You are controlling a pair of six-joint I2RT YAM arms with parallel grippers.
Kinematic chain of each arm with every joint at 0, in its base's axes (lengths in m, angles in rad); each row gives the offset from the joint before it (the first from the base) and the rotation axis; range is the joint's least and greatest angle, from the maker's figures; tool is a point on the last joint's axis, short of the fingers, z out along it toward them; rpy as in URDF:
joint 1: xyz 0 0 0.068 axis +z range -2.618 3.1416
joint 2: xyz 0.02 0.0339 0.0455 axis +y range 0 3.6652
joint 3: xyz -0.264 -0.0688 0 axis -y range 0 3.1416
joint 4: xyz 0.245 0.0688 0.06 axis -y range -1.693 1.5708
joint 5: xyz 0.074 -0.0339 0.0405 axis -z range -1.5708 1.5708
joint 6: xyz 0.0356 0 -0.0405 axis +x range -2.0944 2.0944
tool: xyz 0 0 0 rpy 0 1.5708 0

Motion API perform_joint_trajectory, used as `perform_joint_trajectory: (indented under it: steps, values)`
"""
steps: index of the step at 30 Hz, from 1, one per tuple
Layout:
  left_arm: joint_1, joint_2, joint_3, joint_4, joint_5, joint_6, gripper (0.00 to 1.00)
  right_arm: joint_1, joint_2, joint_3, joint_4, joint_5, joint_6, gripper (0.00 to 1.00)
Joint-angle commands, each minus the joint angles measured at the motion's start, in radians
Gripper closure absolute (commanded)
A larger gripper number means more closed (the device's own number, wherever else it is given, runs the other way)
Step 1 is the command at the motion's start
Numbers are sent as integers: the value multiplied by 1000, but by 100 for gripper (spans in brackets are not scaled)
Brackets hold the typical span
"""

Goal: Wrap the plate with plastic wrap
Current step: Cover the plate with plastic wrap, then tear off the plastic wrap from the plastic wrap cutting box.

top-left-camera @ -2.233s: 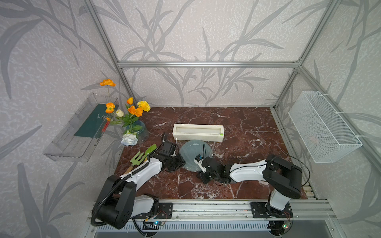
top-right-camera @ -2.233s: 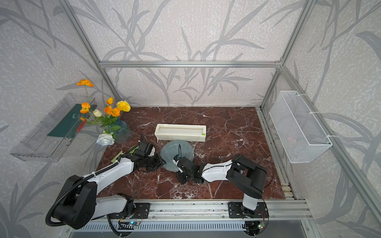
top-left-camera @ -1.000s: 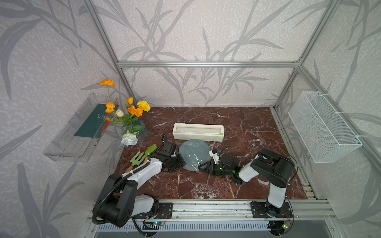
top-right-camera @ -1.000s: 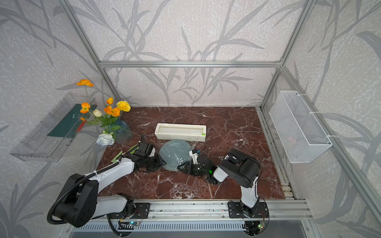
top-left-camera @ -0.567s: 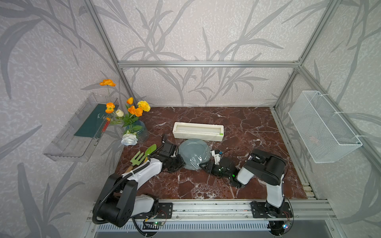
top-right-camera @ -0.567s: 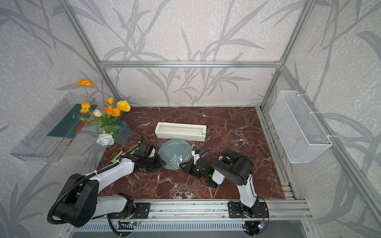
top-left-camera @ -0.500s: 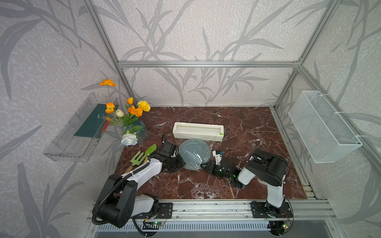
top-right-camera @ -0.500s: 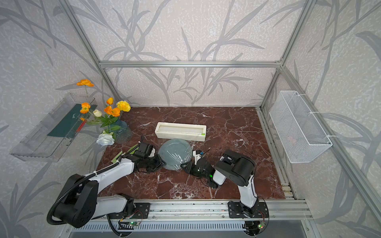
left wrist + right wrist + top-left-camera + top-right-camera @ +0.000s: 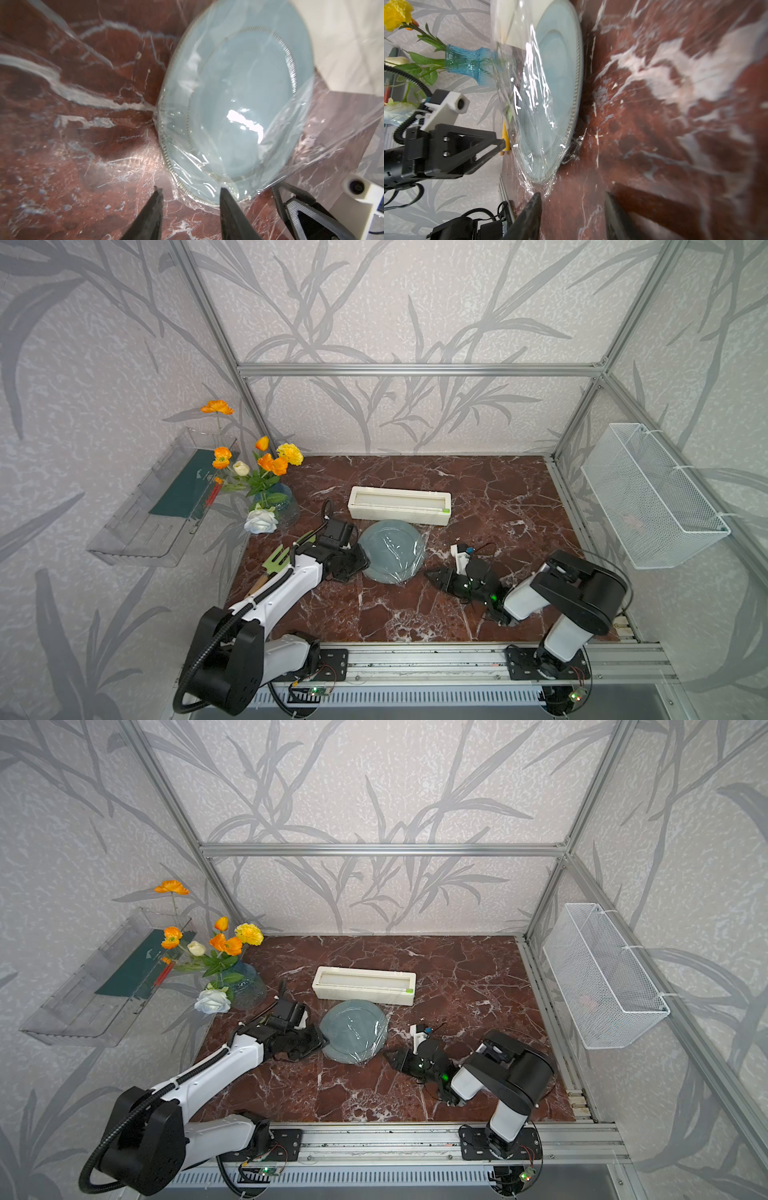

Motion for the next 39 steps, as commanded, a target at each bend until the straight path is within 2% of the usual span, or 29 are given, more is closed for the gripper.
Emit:
perform_joint_trajectory:
  steps: [1, 4, 7, 10, 14, 17, 19, 21, 24, 32, 39]
  values:
    - [17, -31, 110, -63, -140, 56, 47, -17, -199, 97, -526, 46, -200, 45]
    - [55, 1, 203, -30, -164, 79, 33, -21, -342, 246, -863, 177, -369, 34]
    - [123, 89, 282, 49, -129, 95, 31, -76, -337, 390, -1015, 199, -531, 31]
    - [191, 219, 376, 100, -85, 115, 31, -153, -219, 558, -1112, 174, -620, 31]
    - [256, 417, 537, 75, -30, 145, 31, -176, -41, 782, -1216, 255, -711, 31]
    - [296, 543, 641, 24, 76, 161, 34, -202, 77, 913, -1291, 277, -723, 32]
    - [316, 585, 657, 26, 143, 146, 36, -220, 137, 983, -1354, 244, -718, 32]
    - [322, 586, 629, 71, 183, 122, 36, -225, 151, 996, -1345, 181, -715, 32]
    - [324, 565, 583, 126, 205, 101, 36, -226, 134, 932, -1215, 52, -693, 32]
    - [324, 576, 542, 180, 301, 52, 36, -265, 184, 905, -1107, -11, -640, 32]
    - [323, 659, 580, 249, 353, -5, 39, -297, 259, 965, -1039, -40, -628, 32]
